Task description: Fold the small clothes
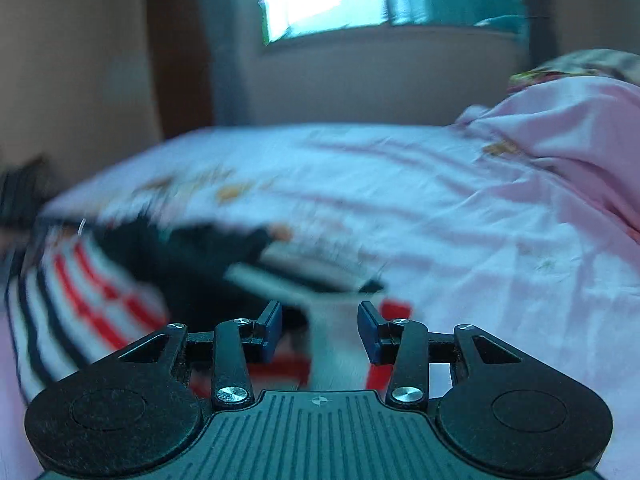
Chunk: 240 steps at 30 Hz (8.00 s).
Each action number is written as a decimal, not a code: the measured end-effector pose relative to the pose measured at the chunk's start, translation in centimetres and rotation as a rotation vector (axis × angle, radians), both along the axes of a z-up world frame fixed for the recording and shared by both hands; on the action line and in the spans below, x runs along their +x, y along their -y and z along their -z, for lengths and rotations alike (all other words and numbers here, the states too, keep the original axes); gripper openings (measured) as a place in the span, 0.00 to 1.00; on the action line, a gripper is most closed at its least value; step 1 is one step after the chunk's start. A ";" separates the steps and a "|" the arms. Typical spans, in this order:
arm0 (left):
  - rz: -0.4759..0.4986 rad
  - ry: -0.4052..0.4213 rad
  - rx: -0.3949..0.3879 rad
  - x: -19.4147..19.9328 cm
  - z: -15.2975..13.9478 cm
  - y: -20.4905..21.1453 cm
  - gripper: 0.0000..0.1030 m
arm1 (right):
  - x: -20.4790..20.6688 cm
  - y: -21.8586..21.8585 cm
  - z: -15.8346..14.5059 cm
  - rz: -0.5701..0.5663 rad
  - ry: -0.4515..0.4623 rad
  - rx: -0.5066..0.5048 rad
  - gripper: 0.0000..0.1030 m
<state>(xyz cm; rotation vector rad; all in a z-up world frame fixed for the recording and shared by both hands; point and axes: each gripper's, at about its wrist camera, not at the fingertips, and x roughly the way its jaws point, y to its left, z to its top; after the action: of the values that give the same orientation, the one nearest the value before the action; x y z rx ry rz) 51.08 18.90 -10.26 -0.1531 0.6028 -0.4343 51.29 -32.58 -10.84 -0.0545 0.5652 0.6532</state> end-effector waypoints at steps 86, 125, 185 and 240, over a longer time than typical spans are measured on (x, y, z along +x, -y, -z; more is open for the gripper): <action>-0.056 0.035 0.314 -3.0 2.0 11.7 0.77 | -0.2 -14.1 2.5 0.141 -0.186 -0.002 0.00; -0.390 -0.216 -0.600 -16.9 4.1 -3.1 0.70 | -16.1 4.5 4.2 0.523 -0.449 0.789 0.39; 0.019 -0.274 -0.586 -6.2 7.3 -7.4 0.25 | -15.2 7.1 2.3 0.602 -0.129 0.470 0.00; -0.550 -0.077 0.115 -16.7 1.2 6.0 0.63 | -18.5 -6.1 -4.4 0.375 -0.317 0.629 0.77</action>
<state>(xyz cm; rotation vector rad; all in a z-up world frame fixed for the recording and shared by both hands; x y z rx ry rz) 34.39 12.88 -11.48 -0.2182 0.6313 0.1383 32.83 -26.49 -6.45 0.7394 0.6301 0.4492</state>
